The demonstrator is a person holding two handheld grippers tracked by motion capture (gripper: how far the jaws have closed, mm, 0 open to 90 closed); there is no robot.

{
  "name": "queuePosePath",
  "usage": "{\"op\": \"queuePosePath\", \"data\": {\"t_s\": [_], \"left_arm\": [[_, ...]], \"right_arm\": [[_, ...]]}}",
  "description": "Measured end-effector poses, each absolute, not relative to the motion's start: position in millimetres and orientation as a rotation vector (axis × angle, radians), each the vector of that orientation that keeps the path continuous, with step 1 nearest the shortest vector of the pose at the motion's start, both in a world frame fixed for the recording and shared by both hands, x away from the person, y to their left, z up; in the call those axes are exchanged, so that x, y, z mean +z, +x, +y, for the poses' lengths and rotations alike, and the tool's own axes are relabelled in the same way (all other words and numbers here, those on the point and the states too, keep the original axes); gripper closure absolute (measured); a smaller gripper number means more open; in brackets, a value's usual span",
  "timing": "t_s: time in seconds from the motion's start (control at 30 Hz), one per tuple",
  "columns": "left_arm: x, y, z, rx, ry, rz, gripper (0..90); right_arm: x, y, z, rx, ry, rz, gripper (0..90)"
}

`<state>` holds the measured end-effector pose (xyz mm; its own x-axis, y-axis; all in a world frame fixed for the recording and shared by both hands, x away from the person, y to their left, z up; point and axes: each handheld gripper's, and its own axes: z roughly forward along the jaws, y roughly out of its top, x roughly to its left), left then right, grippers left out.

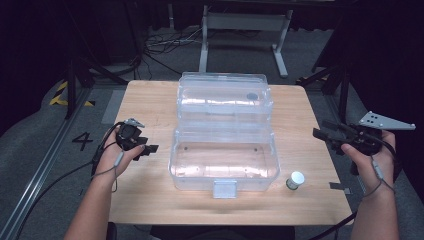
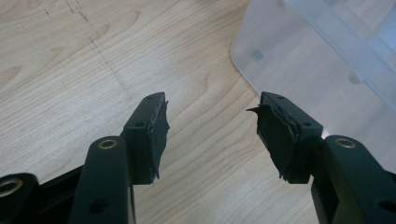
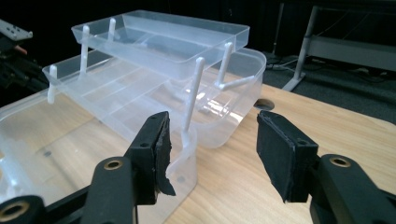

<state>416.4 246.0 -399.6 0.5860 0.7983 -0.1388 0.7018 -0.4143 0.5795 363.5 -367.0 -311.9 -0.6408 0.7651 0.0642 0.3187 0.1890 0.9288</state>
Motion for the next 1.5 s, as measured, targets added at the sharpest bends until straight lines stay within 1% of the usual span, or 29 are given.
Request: {"op": "queuePosePath", "data": {"t_s": [0.37, 0.53, 0.8, 1.07, 1.23, 1.5], "left_arm": [[-401.0, 415.5, 244.7, 0.201, 2.248, 1.183, 43.8], [-402.3, 414.6, 244.6, 0.188, 2.259, 1.184, 43.8], [-403.6, 412.4, 245.1, 0.178, 2.284, 1.183, 43.8], [-405.6, 410.8, 244.3, 0.159, 2.305, 1.185, 43.7], [-405.0, 408.3, 245.3, 0.155, 2.32, 1.175, 43.8], [-407.2, 406.8, 247.3, 0.146, 2.314, 1.185, 43.8]], "right_arm": [[-309.5, 356.7, -354.9, 1.31, 0.989, 2.248, 46.2], [-312.1, 355.9, -343.5, 1.196, 0.987, 2.347, 46.1], [-315.6, 357.2, -334.6, 1.13, 0.957, 2.438, 46.0], [-318.0, 362.5, -326.4, 1.064, 0.907, 2.523, 45.1], [-320.9, 371.4, -315.8, 0.927, 0.866, 2.625, 44.9], [-326.1, 376.0, -306.4, 0.814, 0.786, 2.734, 44.4]]}}
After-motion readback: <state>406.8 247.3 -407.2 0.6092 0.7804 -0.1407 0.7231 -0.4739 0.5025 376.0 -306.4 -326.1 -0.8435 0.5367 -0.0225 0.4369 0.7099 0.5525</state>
